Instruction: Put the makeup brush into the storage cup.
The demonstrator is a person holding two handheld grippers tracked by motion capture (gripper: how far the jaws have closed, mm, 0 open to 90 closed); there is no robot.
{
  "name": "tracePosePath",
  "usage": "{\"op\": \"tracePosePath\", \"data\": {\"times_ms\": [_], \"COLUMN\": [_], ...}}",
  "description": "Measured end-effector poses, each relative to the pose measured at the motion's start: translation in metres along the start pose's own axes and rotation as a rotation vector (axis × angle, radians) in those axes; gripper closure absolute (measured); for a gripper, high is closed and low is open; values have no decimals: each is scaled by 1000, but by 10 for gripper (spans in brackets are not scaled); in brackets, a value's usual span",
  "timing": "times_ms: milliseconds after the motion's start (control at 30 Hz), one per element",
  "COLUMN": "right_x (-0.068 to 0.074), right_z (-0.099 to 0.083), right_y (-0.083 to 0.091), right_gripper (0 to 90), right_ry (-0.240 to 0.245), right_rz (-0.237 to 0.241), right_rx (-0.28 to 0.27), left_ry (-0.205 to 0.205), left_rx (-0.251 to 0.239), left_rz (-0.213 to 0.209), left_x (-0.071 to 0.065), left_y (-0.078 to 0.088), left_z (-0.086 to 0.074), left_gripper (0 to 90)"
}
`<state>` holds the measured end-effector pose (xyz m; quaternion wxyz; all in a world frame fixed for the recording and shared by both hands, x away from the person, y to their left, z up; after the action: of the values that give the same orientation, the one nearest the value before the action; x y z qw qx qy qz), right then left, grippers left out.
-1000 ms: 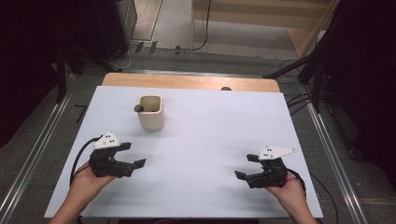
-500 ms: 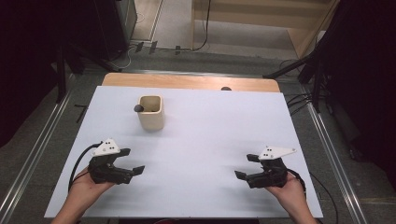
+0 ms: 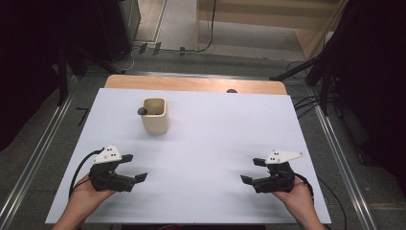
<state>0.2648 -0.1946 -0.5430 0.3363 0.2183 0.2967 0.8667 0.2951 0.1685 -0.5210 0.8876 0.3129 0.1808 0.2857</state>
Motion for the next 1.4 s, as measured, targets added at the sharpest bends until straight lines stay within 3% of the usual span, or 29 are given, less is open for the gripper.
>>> {"op": "tracePosePath", "data": {"times_ms": [1400], "right_x": [2], "right_z": [1], "right_y": [-1], "right_gripper": [201], "right_ry": [3], "right_rz": [1], "right_rx": [1], "left_ry": [12], "left_rx": [7], "left_rz": [4], "left_x": [7], "left_y": [-1], "left_z": [-3], "left_gripper": [146]}}
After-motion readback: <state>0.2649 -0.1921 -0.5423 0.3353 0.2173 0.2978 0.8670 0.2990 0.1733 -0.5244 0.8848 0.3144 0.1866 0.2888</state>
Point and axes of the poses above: each handheld gripper's, and its own axes: y roughly backward along the jaws, z roughly out of its top, x roughly to its left, the point moved 10 cm from there along -y, roughly forward along the jaws
